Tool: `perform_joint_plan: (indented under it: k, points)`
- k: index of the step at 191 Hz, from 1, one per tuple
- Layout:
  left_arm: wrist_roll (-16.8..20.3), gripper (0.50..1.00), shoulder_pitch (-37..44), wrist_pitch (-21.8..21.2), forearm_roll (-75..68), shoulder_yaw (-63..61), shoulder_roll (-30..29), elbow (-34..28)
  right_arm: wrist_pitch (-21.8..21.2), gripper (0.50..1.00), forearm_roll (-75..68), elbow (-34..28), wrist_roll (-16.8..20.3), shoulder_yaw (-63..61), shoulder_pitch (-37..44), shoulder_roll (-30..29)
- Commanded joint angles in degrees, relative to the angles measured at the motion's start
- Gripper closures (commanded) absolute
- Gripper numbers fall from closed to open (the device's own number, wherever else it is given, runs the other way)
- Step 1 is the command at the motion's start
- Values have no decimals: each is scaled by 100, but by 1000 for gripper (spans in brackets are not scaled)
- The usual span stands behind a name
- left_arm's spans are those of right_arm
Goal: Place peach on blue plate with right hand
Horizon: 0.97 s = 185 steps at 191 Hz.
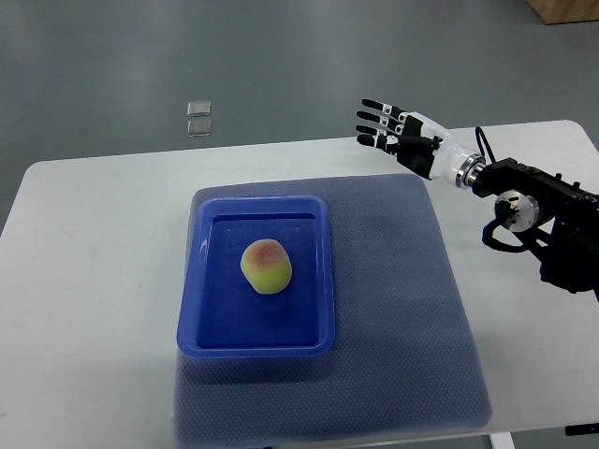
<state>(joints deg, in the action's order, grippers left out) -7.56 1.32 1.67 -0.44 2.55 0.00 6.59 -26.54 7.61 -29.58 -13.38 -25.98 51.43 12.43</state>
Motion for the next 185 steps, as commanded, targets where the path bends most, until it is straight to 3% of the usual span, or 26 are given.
perform_joint_plan:
  k: [1,39,124,185]
  points:
    - [0,500,0,0,0,0,0,0,-10,576,-401,14,160,-4,-107,-13]
    - [0,500,0,0,0,0,0,0,-1,576,-875,5,433,-4,-309,-57]
    - [0,500,0,0,0,0,0,0,-10,572,-911,-57,406,5,-415,-83]
    - [0,500,0,0,0,0,0,0,-405,572,-911,-57,354,-13,-485,-74]
